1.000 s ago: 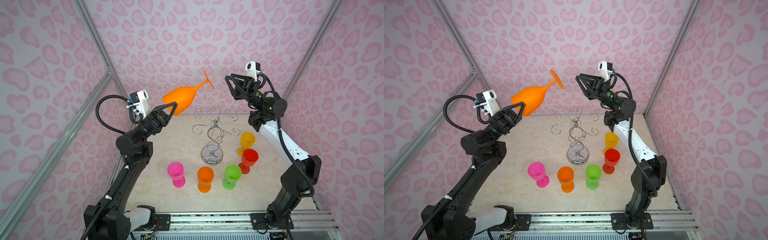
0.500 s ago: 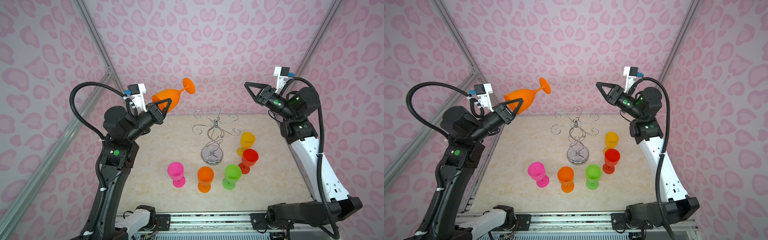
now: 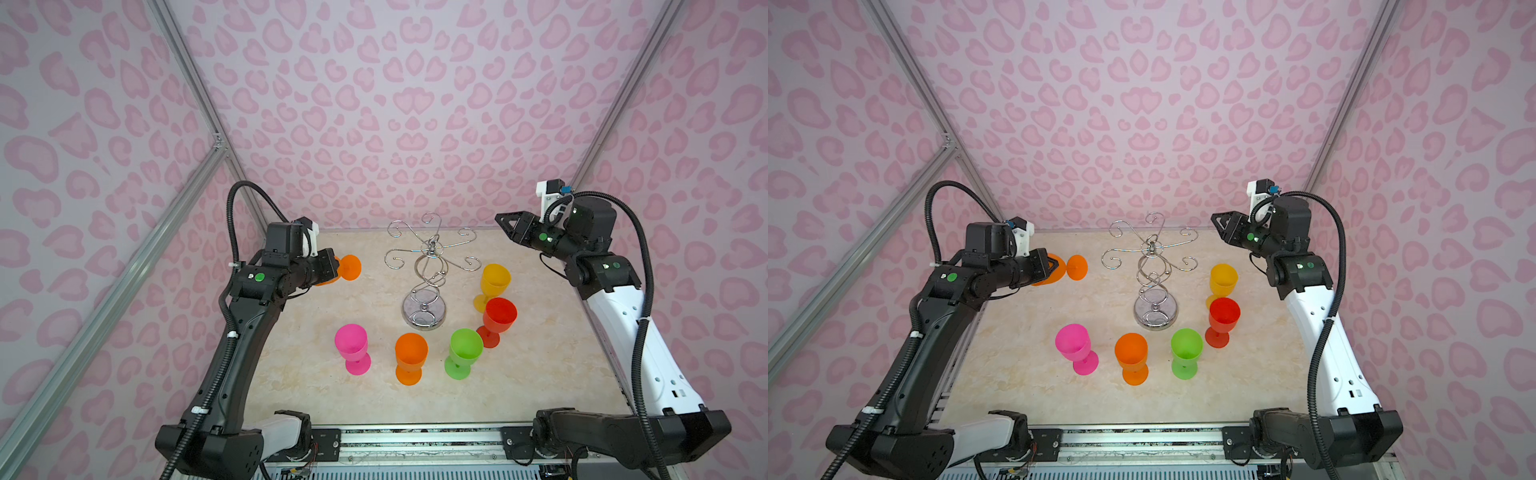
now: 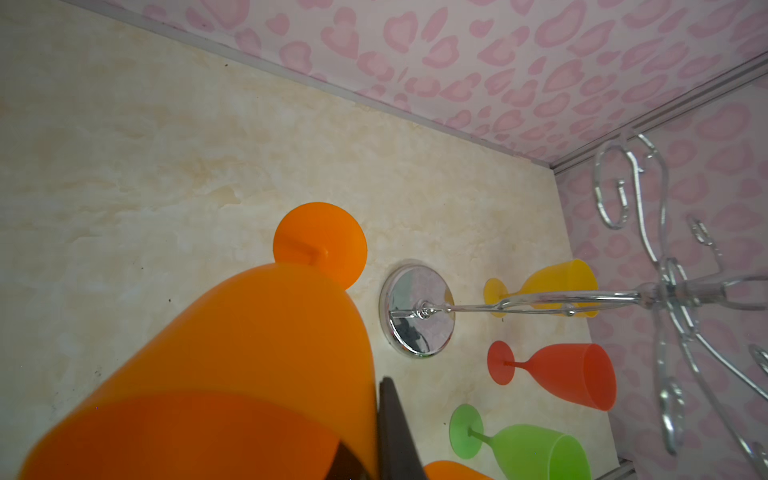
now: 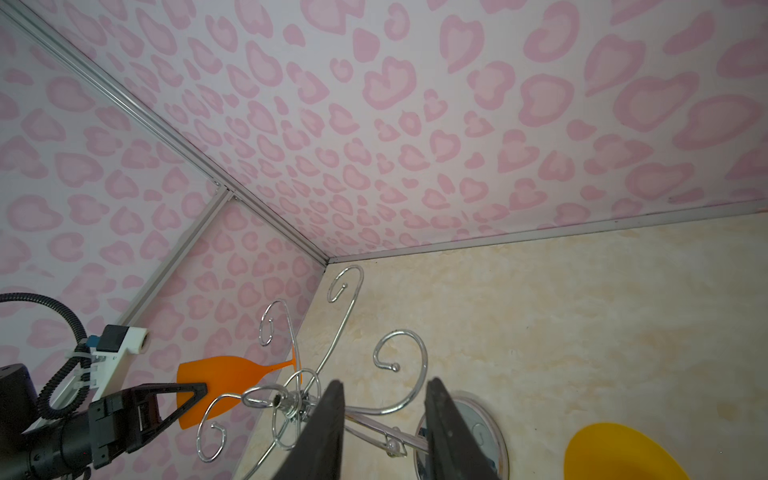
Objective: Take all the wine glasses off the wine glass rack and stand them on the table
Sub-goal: 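Lower the orange glass onto the table with the left gripper while the right withdraws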
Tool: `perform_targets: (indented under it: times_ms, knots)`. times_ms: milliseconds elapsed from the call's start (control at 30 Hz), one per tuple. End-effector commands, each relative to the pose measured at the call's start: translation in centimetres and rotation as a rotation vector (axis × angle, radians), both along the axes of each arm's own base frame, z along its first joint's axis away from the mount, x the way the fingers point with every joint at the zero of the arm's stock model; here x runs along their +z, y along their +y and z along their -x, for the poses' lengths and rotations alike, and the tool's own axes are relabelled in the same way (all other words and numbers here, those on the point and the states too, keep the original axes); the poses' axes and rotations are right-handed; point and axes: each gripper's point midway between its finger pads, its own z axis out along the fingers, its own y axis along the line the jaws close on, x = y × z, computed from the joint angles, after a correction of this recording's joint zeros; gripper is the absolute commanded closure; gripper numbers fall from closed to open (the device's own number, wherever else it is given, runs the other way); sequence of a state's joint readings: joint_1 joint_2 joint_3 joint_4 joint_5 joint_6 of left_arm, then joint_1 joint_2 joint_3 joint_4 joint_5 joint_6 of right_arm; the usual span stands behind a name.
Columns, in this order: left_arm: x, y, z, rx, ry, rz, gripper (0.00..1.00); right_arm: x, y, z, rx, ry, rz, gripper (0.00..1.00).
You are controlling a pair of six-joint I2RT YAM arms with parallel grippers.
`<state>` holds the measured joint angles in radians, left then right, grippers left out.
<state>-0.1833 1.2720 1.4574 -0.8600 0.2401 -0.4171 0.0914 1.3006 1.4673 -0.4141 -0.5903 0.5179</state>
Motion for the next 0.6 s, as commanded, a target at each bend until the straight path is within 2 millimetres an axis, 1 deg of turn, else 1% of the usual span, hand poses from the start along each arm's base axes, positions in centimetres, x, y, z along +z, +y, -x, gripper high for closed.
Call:
perform_targets:
  times_ms: [0,100,167,233,400,567]
  knots:
    - [-2.9,0.8,0.6,0.005,0.094,-0.095,0.97,-2.4,-0.3,-0.3,-0.011,0.05,0.044,0.66]
    - [-5.6,1.2,0.7,0.007,0.168,-0.178,0.97,-3.5,-0.6,-0.3,-0.026,0.069,0.06,0.66]
    - [-7.1,0.9,0.6,-0.013,0.219,-0.199,0.97,-4.1,-0.9,-0.4,-0.036,0.081,0.078,0.66]
    - [-8.4,0.1,0.6,-0.044,0.261,-0.219,0.97,-4.9,-1.0,-0.6,-0.041,0.098,0.092,0.66]
    - [-10.4,-1.5,0.2,-0.095,0.319,-0.264,0.97,-5.6,-0.8,-0.6,-0.028,0.115,0.09,0.66]
    - [-11.9,-1.8,-0.3,-0.104,0.371,-0.321,0.97,-5.9,-1.1,-0.5,-0.033,0.116,0.106,0.66]
